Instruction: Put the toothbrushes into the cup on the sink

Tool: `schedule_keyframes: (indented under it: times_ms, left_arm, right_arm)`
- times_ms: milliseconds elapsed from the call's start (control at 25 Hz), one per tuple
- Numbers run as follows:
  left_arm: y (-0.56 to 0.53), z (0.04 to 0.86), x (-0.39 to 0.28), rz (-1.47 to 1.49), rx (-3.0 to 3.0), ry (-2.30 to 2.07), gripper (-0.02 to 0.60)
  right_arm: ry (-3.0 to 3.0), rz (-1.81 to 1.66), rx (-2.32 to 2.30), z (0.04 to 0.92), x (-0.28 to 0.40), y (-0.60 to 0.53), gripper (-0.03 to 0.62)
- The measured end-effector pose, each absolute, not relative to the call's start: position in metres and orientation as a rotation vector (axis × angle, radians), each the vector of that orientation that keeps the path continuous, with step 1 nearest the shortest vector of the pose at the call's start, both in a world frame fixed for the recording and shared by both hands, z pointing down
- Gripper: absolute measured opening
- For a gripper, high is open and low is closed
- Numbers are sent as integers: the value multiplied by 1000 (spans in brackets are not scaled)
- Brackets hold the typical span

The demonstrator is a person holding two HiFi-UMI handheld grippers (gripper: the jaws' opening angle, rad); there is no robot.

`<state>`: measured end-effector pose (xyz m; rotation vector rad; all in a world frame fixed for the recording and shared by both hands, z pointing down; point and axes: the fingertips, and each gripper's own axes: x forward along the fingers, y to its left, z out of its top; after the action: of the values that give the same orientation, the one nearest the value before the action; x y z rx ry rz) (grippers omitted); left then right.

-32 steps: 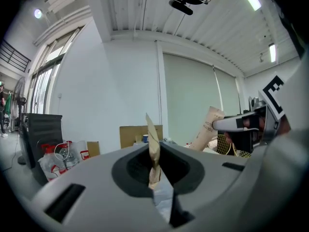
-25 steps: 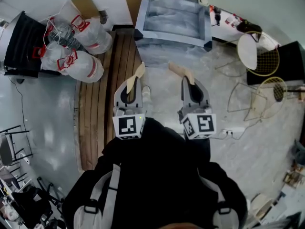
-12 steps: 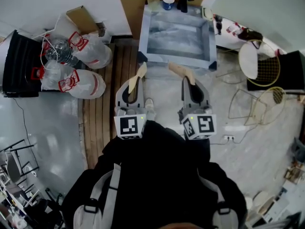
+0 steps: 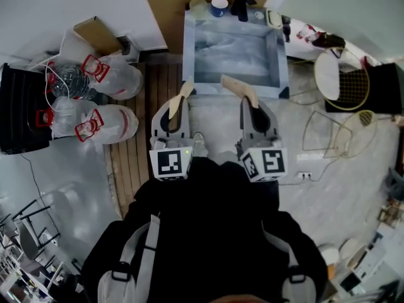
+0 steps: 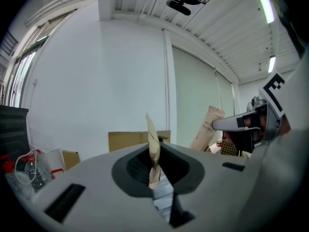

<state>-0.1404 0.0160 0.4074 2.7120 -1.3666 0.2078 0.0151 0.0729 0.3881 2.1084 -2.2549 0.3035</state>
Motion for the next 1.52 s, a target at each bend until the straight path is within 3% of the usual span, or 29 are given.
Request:
schedule_keyframes:
  times_ms: [1520]
  left_arm:
    - [-129,399,-17,258,2648,-1608,29]
  right_arm:
    - [-2464,304,1966,384,141,-74,21]
